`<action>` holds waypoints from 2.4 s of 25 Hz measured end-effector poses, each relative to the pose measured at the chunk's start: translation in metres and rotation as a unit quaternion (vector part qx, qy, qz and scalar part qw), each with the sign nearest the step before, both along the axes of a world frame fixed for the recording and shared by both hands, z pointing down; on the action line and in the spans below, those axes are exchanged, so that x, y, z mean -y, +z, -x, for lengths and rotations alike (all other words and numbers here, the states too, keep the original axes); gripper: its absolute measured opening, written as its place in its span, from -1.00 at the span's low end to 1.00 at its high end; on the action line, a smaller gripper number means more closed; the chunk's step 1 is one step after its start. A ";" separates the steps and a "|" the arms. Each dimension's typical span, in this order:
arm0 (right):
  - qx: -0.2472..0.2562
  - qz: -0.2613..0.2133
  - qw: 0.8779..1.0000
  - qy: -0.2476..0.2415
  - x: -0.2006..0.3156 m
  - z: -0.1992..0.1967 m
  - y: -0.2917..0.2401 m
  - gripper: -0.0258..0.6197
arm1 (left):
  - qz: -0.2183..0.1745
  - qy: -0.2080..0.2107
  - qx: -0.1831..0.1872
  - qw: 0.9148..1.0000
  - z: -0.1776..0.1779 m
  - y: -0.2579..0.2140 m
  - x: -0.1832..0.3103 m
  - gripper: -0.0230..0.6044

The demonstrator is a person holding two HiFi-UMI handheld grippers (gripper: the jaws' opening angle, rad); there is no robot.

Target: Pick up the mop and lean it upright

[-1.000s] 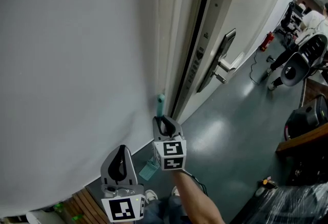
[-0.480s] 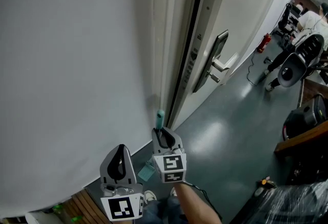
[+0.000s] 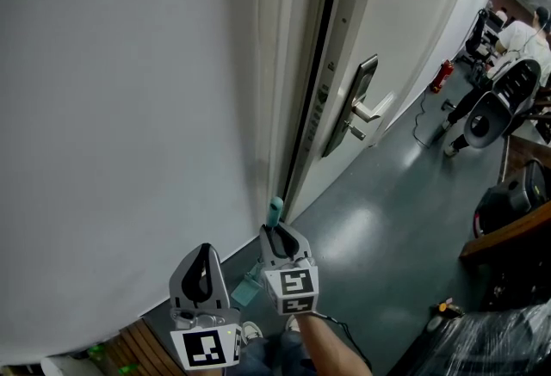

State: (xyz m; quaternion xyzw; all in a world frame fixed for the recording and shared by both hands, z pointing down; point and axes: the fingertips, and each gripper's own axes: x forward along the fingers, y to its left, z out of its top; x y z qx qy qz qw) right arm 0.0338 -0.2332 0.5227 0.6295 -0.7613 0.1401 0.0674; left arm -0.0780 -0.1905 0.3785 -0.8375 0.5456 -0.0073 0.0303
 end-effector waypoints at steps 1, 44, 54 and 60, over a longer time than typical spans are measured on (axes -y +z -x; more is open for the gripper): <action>0.000 0.000 1.000 -0.001 -0.003 0.000 -0.001 -0.63 | -0.001 0.000 0.000 1.000 0.001 0.000 -0.001 -0.89; -0.021 -0.155 0.988 -0.017 -0.096 -0.027 -0.193 -0.63 | -0.031 0.024 -0.016 0.999 -0.010 -0.051 -0.041 -0.89; -0.024 -0.163 0.986 -0.020 -0.101 -0.029 -0.201 -0.63 | -0.026 0.025 -0.014 0.999 -0.018 -0.051 -0.047 -0.89; -0.023 -0.164 0.986 -0.022 -0.101 -0.030 -0.200 -0.63 | -0.024 0.017 -0.018 0.999 -0.017 -0.050 -0.047 -0.89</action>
